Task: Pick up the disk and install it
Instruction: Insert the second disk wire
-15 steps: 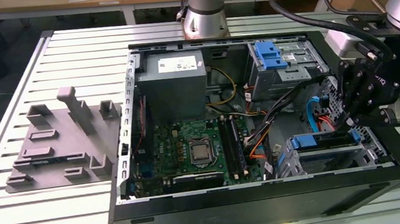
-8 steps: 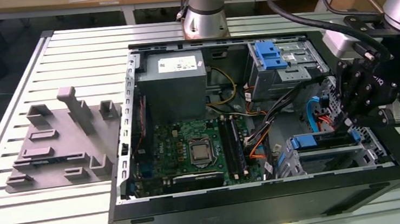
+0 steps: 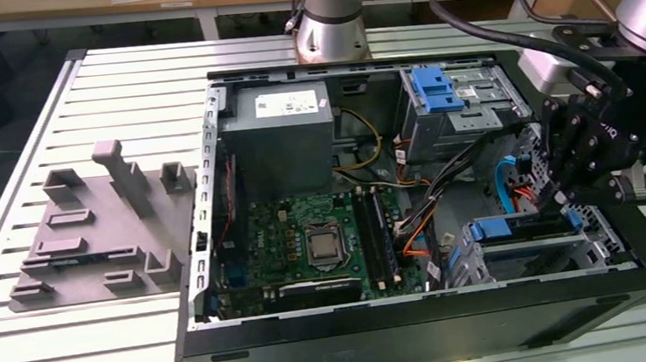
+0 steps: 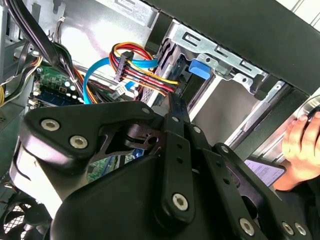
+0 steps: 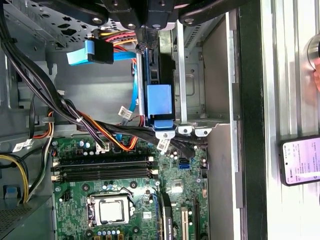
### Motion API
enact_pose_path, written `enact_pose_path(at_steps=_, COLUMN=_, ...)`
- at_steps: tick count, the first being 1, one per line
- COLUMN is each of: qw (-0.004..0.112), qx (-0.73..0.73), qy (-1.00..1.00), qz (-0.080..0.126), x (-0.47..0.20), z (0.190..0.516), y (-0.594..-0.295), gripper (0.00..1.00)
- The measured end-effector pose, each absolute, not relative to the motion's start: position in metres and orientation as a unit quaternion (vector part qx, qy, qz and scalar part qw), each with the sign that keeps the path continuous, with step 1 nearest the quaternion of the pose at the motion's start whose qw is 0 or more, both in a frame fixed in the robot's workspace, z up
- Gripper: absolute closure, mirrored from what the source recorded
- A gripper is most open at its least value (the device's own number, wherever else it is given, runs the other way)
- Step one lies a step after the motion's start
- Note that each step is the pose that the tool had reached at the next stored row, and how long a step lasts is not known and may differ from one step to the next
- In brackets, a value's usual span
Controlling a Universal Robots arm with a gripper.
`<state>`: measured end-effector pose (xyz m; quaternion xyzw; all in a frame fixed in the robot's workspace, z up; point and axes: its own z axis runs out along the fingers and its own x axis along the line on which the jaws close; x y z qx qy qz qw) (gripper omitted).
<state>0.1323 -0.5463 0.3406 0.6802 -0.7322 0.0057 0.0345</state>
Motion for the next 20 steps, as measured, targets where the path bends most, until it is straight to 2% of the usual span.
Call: enact_pose_path(at_steps=20, qw=0.034, qx=0.68, qy=-0.732, qz=0.006, x=0.122, z=0.341, y=-0.546, gripper=0.89)
